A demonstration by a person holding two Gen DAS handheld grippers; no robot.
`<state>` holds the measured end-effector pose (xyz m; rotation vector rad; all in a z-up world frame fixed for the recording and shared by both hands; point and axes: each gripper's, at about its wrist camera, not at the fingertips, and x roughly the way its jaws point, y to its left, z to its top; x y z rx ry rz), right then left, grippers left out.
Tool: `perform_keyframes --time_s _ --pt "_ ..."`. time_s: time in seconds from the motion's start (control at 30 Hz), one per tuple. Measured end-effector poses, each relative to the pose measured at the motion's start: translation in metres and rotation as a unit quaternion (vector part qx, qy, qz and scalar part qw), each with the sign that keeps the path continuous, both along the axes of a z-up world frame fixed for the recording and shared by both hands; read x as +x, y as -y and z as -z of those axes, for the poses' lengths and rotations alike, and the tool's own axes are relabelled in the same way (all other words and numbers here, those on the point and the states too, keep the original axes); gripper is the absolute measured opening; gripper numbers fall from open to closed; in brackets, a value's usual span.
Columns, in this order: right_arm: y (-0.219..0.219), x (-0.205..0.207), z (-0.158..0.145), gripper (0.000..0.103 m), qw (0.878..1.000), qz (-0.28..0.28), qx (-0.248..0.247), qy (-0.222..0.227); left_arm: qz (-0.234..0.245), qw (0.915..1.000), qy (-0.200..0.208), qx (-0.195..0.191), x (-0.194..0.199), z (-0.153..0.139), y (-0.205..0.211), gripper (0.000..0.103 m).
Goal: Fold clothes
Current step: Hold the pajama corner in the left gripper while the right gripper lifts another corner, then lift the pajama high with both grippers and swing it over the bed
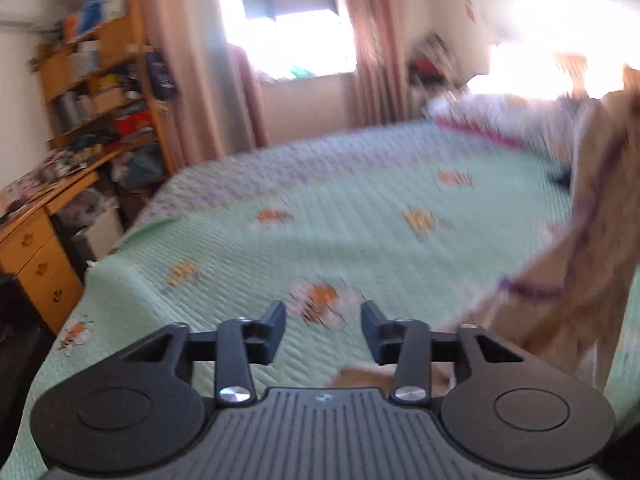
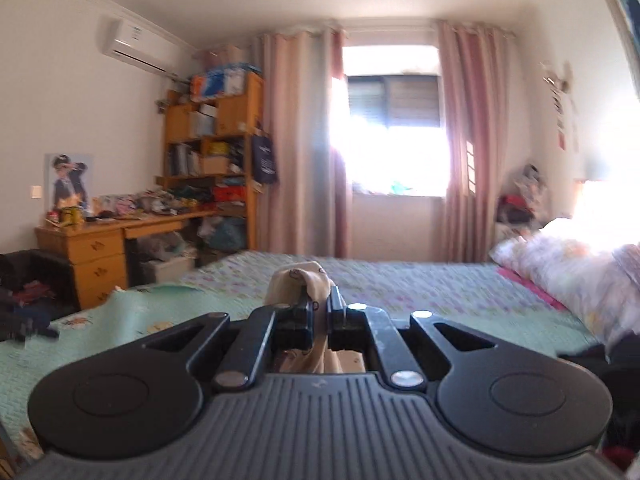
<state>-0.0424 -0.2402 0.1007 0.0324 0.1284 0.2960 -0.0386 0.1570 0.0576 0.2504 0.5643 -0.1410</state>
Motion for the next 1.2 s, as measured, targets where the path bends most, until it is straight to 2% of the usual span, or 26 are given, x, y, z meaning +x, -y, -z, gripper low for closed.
perform_keyframes --time_s 0.03,0.23,0.3,0.43,0.57,0.63,0.77,0.87,0.9,0.93,0.97,1.0,1.03,1.1,1.17,1.2 --pt "0.005 -0.001 0.012 0.007 1.000 0.001 0.008 -0.006 0.011 0.9997 -0.015 0.015 0.005 0.021 0.013 0.047" --pt "0.036 -0.008 0.083 0.007 0.998 0.006 0.056 -0.041 0.072 0.9967 -0.021 0.031 0.034 0.060 0.056 0.047" --pt "0.041 -0.023 0.093 0.007 0.997 -0.001 0.059 -0.044 0.092 0.9948 -0.022 0.036 0.044 0.072 0.070 0.049" --pt "0.044 -0.034 0.099 0.007 0.997 -0.010 0.057 -0.050 0.133 0.9898 -0.025 0.045 0.063 0.096 0.098 0.062" --pt "0.045 -0.044 0.102 0.007 0.997 -0.019 0.054 -0.055 0.169 0.9839 -0.027 0.052 0.083 0.115 0.120 0.062" --pt "0.046 -0.049 0.104 0.007 0.997 -0.023 0.052 -0.058 0.200 0.9781 -0.044 0.038 0.091 0.115 0.120 0.062" --pt "0.047 -0.058 0.107 0.007 0.996 -0.032 0.049 -0.064 0.266 0.9607 -0.078 0.019 0.096 0.116 0.119 0.062" --pt "0.049 -0.058 0.110 0.007 0.996 -0.034 0.052 -0.064 0.291 0.9518 -0.093 0.022 0.094 0.116 0.120 0.062" --pt "0.049 -0.057 0.112 0.007 0.996 -0.033 0.054 -0.064 0.298 0.9474 -0.112 0.033 0.096 0.123 0.125 0.061" --pt "0.050 -0.056 0.113 0.008 0.996 -0.032 0.056 -0.065 0.304 0.9423 -0.132 0.046 0.098 0.131 0.130 0.042" --pt "0.051 -0.055 0.115 0.008 0.996 -0.030 0.059 -0.065 0.310 0.9366 -0.153 0.058 0.100 0.139 0.134 0.004" --pt "0.052 -0.053 0.116 0.008 0.995 -0.026 0.061 -0.068 0.302 0.9357 -0.163 0.081 0.101 0.148 0.140 0.005" --pt "0.054 -0.051 0.119 0.008 0.995 -0.018 0.063 -0.071 0.286 0.9407 -0.151 0.103 0.098 0.154 0.144 0.004" --pt "0.055 -0.048 0.124 0.009 0.995 0.002 0.063 -0.073 0.261 0.9554 -0.103 0.092 0.088 0.139 0.137 0.004" --pt "0.054 -0.044 0.124 0.008 0.996 0.020 0.064 -0.067 0.200 0.9778 -0.041 0.049 0.079 0.103 0.116 0.004" --pt "0.050 -0.041 0.118 0.008 0.996 0.022 0.063 -0.056 0.170 0.9850 -0.007 0.030 0.071 0.083 0.103 0.004"
